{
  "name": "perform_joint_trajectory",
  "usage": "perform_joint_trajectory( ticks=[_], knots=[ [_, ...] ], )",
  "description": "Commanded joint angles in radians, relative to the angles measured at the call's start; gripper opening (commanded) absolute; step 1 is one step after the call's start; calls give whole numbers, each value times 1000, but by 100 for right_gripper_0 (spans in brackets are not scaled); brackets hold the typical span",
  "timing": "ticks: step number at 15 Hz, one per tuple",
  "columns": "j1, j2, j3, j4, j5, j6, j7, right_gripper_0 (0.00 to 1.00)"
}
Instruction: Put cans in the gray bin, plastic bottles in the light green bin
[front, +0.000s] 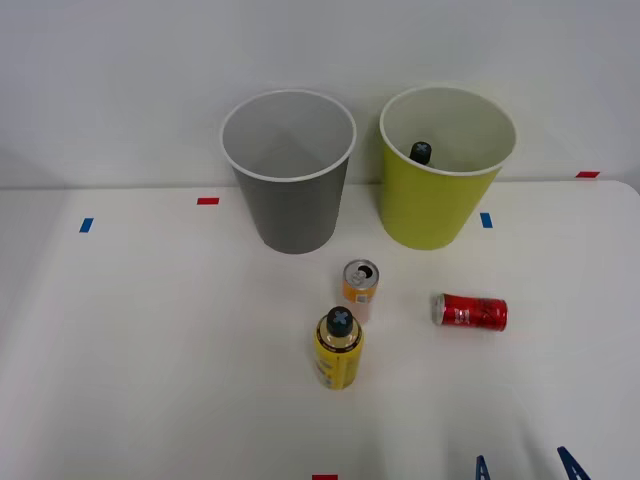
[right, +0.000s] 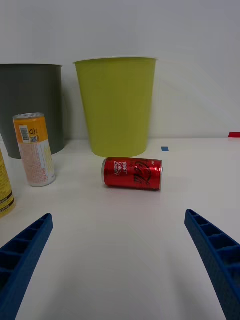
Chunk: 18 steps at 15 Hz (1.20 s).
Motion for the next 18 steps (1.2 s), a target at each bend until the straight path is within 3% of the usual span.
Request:
perform_joint_trajectory(
  ticks=[1,18],
  knots=[
    [0,0,0,0,0,0,0,91],
    [0,0,0,0,0,0,0,91]
  ],
)
